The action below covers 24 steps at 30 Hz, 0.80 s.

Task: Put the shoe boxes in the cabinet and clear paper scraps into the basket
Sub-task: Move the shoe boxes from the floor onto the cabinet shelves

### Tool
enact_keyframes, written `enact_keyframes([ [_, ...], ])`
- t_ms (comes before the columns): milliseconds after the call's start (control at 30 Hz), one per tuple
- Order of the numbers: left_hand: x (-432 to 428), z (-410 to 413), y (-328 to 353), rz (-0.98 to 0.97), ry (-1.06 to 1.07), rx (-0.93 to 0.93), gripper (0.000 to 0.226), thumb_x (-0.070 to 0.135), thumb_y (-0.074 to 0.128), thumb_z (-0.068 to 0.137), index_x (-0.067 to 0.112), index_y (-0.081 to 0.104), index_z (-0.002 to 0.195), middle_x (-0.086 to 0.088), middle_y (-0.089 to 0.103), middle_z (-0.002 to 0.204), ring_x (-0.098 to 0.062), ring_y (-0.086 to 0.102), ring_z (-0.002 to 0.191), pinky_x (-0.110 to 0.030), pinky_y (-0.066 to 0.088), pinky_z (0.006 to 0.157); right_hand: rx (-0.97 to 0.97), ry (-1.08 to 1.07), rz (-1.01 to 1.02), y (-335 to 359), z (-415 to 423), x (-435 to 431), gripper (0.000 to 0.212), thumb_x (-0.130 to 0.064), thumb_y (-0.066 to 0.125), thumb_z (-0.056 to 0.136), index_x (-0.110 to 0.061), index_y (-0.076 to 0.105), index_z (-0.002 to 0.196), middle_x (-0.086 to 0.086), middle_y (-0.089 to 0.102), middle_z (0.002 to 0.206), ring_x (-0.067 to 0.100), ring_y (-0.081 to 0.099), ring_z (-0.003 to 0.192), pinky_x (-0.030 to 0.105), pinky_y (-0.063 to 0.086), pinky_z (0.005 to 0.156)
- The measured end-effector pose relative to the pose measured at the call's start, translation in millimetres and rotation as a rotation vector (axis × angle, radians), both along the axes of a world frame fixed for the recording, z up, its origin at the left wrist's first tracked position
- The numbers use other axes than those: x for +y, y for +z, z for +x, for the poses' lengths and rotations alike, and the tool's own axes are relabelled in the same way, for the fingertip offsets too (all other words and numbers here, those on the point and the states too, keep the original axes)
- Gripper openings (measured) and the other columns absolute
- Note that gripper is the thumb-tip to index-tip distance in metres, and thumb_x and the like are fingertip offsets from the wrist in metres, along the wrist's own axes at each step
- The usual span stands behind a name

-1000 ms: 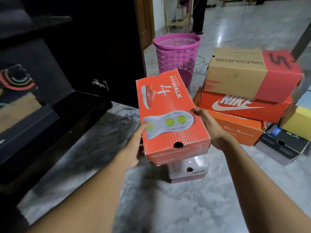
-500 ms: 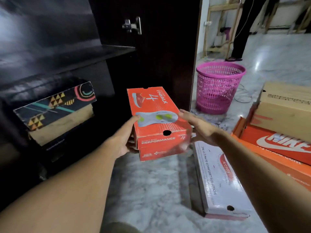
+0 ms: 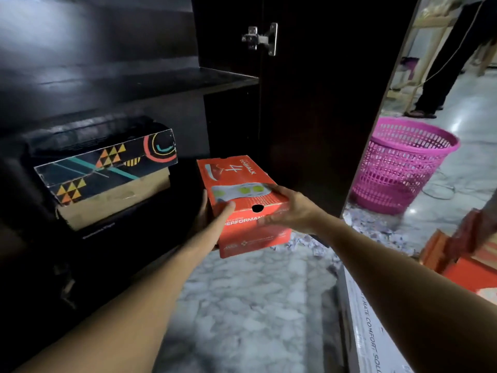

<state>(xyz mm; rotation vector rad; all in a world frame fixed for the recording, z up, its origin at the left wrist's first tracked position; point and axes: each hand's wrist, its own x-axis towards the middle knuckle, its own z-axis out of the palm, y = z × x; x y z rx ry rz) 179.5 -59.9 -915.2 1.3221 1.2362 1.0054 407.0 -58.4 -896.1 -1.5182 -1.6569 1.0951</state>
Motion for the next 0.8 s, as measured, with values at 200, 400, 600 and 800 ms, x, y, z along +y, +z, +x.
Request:
enact_keyframes([
  [200,36.7,3.6,-40.7,-0.056,0.042,0.192,0.095,0.079,0.067,0.061,0.064,0.017,0.140,0.012,0.056,0.137,-0.017,0.059,0.118,-0.043,0.050,0.100,0.149,-0.001,-0.033,-49.8,1.7,52.4,0.093,-0.042,0.096,0.047,-0.028,0.053,0.129,0.000,0.074,0.107,0.018,0.073,0.097,0.043,0.056,0.094],
  [400,93.3,16.6,-59.0,-0.073,0.155,0.195,0.091,0.072,0.070,0.064,0.062,0.020,0.140,0.008,0.057,0.134,-0.021,0.061,0.116,-0.044,0.051,0.098,0.352,-0.057,0.013,-85.0,1.8,114.5,0.061,0.002,0.084,0.068,-0.025,0.054,0.114,0.003,0.068,0.106,0.015,0.070,0.091,0.034,0.056,0.083],
  [600,137.1,20.7,-92.8,-0.060,0.173,0.233,0.059,0.041,0.067,0.087,0.048,0.039,0.139,0.004,0.069,0.114,-0.022,0.067,0.103,-0.045,0.055,0.092,0.271,-0.228,0.094,-115.5,-10.9,154.7,0.068,0.009,0.079,0.074,-0.009,0.050,0.133,-0.003,0.066,0.103,0.008,0.064,0.089,0.008,0.051,0.072],
  [800,167.9,24.0,-108.7,-0.006,0.262,0.299,0.056,0.032,0.068,0.089,0.016,0.051,0.140,-0.007,0.069,0.118,-0.023,0.065,0.110,-0.039,0.051,0.098,0.084,-0.516,0.230,-145.2,-31.9,169.4,0.054,-0.013,0.077,0.081,-0.024,0.056,0.131,-0.002,0.039,0.124,0.011,0.050,0.101,0.019,0.039,0.100],
])
